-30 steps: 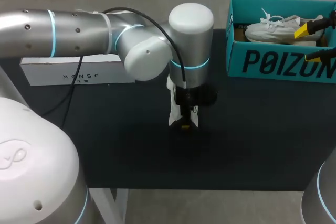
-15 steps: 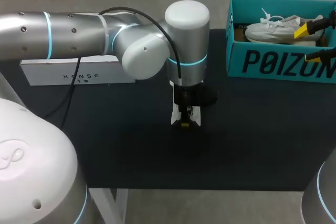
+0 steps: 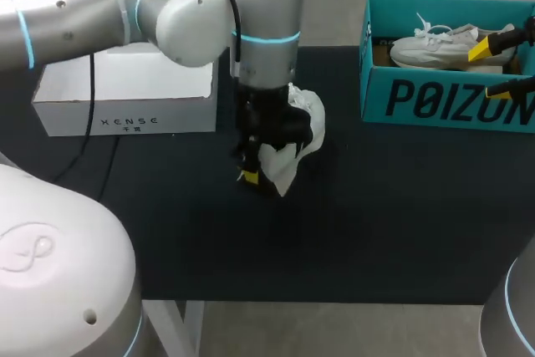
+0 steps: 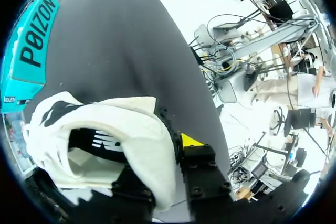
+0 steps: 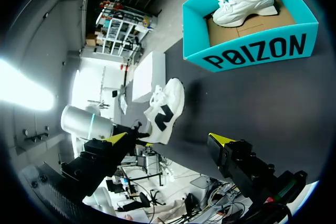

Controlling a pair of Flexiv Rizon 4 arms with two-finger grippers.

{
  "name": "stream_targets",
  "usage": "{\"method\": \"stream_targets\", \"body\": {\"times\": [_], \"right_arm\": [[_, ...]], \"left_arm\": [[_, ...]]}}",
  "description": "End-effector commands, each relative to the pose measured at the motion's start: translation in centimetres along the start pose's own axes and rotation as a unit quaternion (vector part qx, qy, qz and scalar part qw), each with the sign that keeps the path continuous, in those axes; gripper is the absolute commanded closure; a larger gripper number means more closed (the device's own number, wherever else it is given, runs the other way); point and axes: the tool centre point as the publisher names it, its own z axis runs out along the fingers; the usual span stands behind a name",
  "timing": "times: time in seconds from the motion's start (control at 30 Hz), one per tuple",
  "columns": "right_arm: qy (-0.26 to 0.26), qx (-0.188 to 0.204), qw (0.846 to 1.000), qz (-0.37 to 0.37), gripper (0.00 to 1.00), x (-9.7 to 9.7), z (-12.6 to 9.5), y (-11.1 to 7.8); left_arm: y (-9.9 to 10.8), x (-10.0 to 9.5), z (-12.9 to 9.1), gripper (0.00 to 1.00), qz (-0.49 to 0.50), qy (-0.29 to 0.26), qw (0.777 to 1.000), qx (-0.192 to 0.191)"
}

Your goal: Take the shoe out of the shoebox, open the shoe tongue, remove and reinsert the insole, then place the shoe into the shoebox

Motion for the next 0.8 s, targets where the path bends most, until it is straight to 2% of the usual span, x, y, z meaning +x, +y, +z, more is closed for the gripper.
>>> {"method": "stream_targets", "body": {"times": [0.03,0.47,0.5,0.53,0.57,0.6,0.7,0.73,0.77,0.8], "right_arm": [[-0.001,0.0,1.0,0.0,0.0,0.0,0.0,0.0],[-0.001,0.0,1.0,0.0,0.0,0.0,0.0,0.0],[-0.001,0.0,1.0,0.0,0.0,0.0,0.0,0.0],[-0.001,0.0,1.0,0.0,0.0,0.0,0.0,0.0],[-0.001,0.0,1.0,0.0,0.0,0.0,0.0,0.0],[-0.001,0.0,1.0,0.0,0.0,0.0,0.0,0.0],[-0.001,0.0,1.0,0.0,0.0,0.0,0.0,0.0],[-0.001,0.0,1.0,0.0,0.0,0.0,0.0,0.0],[-0.001,0.0,1.0,0.0,0.0,0.0,0.0,0.0],[-0.001,0.0,1.0,0.0,0.0,0.0,0.0,0.0]], "left_arm": [[2.3,0.3,-4.8,1.0,0.053,0.014,0.998,-0.014],[2.3,0.3,-4.8,1.0,0.053,0.014,0.998,-0.014],[2.1,-0.4,-4.7,1.0,0.094,0.009,0.995,-0.016],[2.5,-0.7,-4.9,1.0,0.112,0.001,0.993,-0.024],[2.9,-0.7,-5.1,1.0,0.168,-0.007,0.985,-0.049],[3.9,-0.5,-5.4,1.0,0.202,-0.026,0.977,-0.059],[7.1,0.2,-6.1,1.0,0.28,-0.02,0.951,-0.129],[8.0,0.5,-6.4,1.0,0.329,-0.012,0.932,-0.15],[8.9,1.2,-6.7,1.0,0.36,-0.044,0.913,-0.187],[10.1,1.4,-7.3,1.0,0.38,-0.037,0.911,-0.155]]}}
